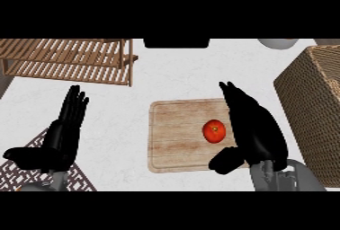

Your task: Pick the tomato from the cutting board and place it in the basket

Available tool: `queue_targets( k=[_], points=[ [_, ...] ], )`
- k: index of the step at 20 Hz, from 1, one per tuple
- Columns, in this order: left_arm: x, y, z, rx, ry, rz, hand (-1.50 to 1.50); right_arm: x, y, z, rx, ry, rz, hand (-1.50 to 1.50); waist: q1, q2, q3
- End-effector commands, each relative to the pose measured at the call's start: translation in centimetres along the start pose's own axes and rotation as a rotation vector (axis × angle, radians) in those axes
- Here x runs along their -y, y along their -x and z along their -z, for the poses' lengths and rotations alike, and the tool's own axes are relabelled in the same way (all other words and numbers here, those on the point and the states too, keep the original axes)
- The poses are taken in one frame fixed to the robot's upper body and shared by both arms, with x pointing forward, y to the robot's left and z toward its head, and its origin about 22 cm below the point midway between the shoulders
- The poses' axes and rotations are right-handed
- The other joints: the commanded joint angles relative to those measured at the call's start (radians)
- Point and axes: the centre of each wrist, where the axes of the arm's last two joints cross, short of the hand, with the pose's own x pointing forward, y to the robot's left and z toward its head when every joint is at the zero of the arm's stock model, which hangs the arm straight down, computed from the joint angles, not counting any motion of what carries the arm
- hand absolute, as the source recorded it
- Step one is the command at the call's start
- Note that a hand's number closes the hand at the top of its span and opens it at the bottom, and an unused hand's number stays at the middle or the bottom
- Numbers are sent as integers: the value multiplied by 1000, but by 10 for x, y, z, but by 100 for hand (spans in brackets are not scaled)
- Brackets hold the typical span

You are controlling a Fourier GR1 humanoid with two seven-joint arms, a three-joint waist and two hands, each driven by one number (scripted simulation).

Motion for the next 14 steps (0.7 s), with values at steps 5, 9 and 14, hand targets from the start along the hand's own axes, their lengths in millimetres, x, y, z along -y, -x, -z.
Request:
queue_targets(
  k=[5,9,14],
  points=[
    [9,16,-3,-11,-6,-7,0,-28,-7,-11,-142,-37,-44,-150,-2,2,1],
    [4,0,6,9,8,-13,0,-37,-11,-1,-163,-8,-54,-150,2,2,1],
    [5,-5,-2,4,0,-9,0,-52,-10,18,-183,23,-70,-150,9,2,2]
  ],
)
